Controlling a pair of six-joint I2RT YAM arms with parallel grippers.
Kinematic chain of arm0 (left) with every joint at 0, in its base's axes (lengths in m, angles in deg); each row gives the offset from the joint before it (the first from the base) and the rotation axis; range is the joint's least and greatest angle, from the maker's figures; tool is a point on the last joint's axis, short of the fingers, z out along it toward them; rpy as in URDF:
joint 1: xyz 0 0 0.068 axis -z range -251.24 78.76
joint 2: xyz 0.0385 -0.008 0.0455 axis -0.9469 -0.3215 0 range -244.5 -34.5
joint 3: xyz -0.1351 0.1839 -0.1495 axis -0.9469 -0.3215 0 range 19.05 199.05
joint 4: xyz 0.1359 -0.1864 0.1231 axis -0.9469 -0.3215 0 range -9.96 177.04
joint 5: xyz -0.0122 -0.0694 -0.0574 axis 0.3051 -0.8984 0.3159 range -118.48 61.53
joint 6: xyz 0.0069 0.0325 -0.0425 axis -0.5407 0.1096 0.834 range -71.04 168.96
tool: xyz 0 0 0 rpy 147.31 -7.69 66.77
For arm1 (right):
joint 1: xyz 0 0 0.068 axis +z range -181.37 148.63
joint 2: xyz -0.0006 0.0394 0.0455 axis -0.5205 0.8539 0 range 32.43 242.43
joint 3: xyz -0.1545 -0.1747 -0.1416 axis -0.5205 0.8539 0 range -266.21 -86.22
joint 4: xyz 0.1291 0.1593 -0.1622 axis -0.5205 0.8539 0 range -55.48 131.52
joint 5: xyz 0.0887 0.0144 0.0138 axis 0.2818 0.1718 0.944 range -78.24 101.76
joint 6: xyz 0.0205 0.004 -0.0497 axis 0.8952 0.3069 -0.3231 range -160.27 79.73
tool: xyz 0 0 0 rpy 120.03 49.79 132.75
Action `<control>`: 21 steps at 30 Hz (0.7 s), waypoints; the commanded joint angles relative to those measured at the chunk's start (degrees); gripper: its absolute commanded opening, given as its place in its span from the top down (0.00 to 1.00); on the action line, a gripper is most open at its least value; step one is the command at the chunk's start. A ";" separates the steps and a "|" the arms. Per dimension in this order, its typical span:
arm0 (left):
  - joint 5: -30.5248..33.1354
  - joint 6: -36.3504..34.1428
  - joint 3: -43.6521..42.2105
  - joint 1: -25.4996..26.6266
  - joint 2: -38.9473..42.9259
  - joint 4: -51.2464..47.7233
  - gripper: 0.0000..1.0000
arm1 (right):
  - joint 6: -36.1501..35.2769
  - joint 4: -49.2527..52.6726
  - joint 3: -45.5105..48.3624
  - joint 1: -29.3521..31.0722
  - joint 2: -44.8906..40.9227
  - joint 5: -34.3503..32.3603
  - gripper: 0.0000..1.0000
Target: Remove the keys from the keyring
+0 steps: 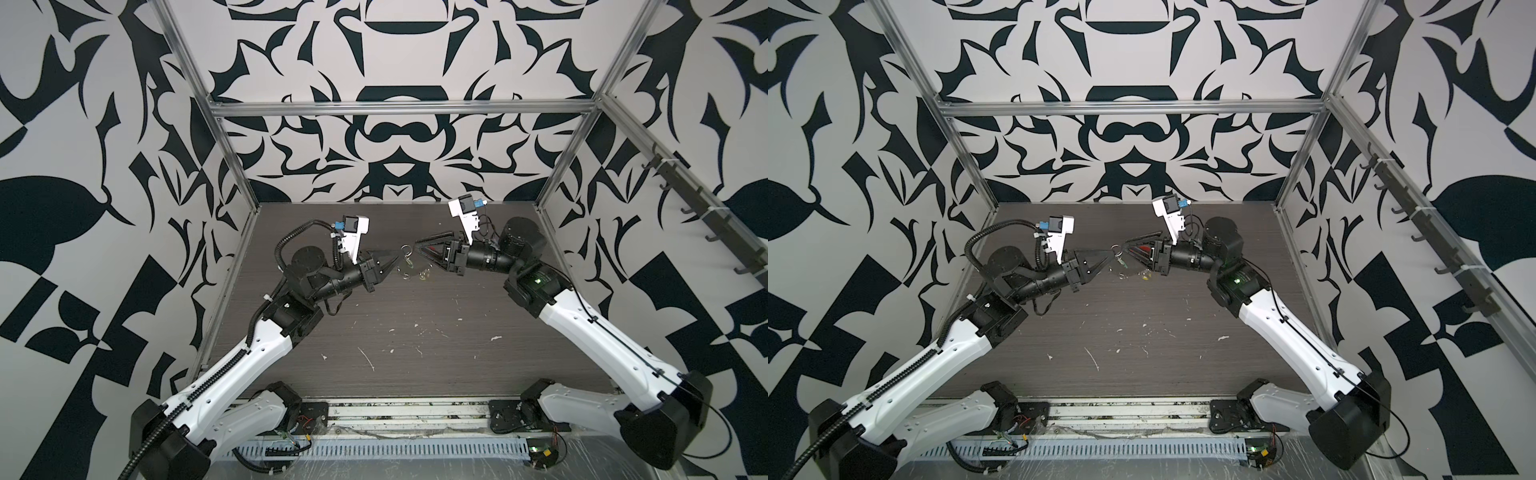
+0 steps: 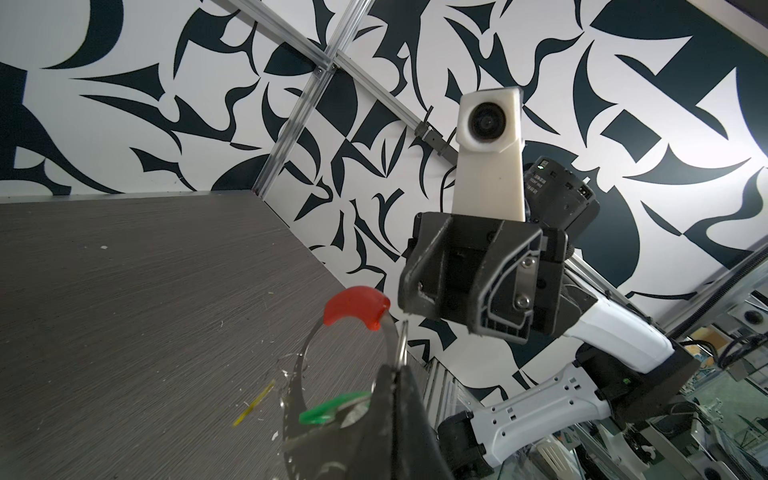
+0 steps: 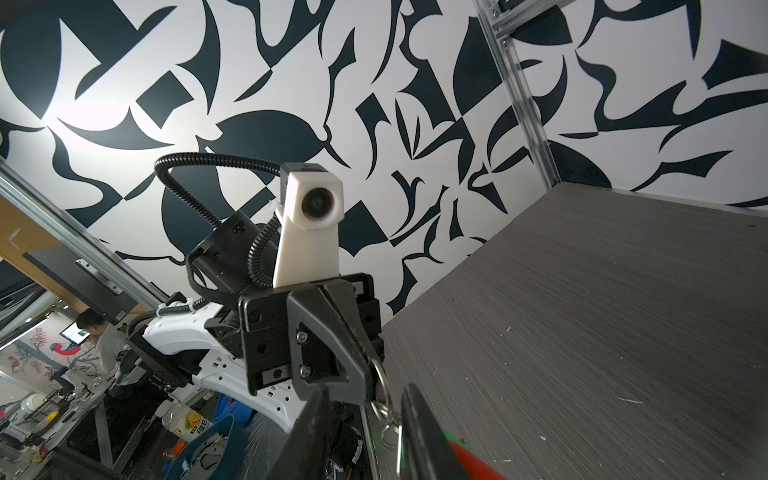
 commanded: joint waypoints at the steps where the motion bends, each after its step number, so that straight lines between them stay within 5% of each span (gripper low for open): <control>1: -1.07 -0.75 0.05 0.23 0.96 2.68 1.00 | -0.83 -0.04 -3.06 0.47 0.49 1.99 0.69; 17: -0.22 -1.05 0.05 0.30 1.51 2.95 1.00 | -1.74 1.10 -4.25 2.11 2.02 3.49 0.84; 21: -0.16 -0.94 0.05 0.32 1.41 3.03 1.00 | -2.19 1.72 -4.25 2.55 2.12 3.70 0.81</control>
